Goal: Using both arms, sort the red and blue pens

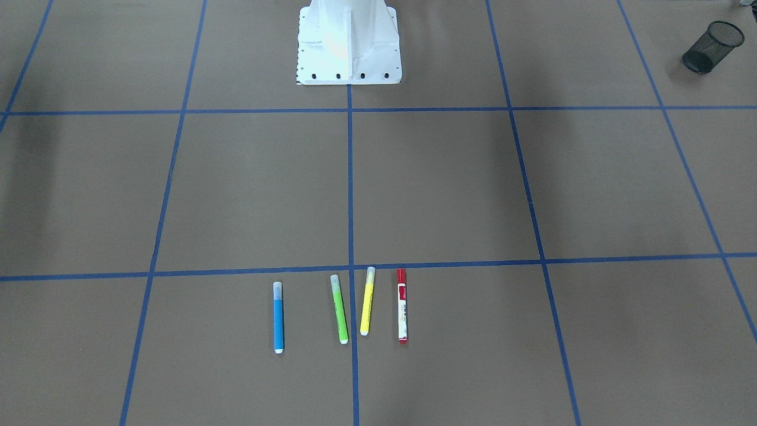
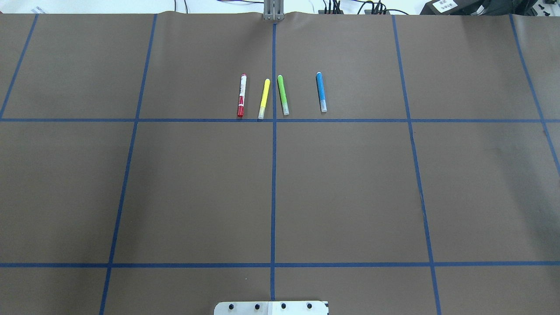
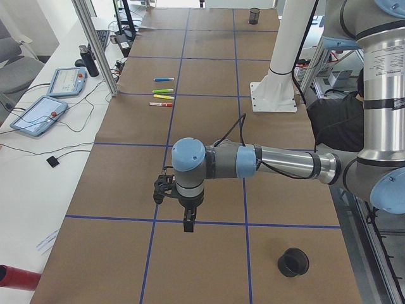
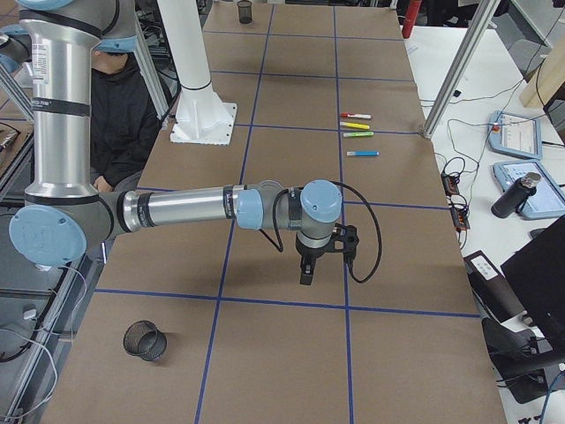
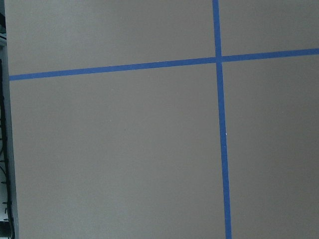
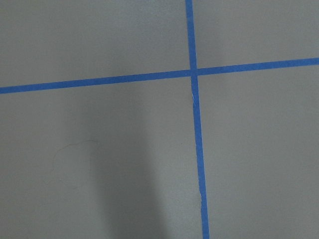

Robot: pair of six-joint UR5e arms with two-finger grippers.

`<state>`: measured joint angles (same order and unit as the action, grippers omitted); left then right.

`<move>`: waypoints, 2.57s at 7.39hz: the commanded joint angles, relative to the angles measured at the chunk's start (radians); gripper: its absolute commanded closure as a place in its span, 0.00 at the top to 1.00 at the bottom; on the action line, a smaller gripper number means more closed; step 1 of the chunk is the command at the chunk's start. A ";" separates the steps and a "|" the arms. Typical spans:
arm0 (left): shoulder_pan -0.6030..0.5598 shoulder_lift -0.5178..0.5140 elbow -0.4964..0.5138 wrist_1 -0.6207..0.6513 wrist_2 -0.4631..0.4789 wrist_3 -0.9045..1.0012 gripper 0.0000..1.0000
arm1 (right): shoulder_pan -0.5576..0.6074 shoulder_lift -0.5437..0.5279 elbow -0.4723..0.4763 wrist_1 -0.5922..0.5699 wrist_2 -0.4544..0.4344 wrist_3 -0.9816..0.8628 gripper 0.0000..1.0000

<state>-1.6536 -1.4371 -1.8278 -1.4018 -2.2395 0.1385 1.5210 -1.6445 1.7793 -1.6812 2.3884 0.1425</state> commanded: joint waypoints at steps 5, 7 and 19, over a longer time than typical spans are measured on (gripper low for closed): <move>0.002 -0.003 -0.001 0.000 -0.003 -0.011 1.00 | 0.004 -0.001 0.000 0.000 0.000 0.002 1.00; 0.002 -0.005 -0.002 0.000 -0.003 -0.011 1.00 | 0.004 -0.001 0.000 0.002 0.000 0.002 1.00; 0.008 -0.077 -0.007 0.009 -0.005 -0.023 1.00 | 0.002 0.054 -0.003 0.002 -0.040 0.005 1.00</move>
<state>-1.6459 -1.4815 -1.8352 -1.3989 -2.2440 0.1167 1.5232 -1.6090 1.7804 -1.6796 2.3617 0.1410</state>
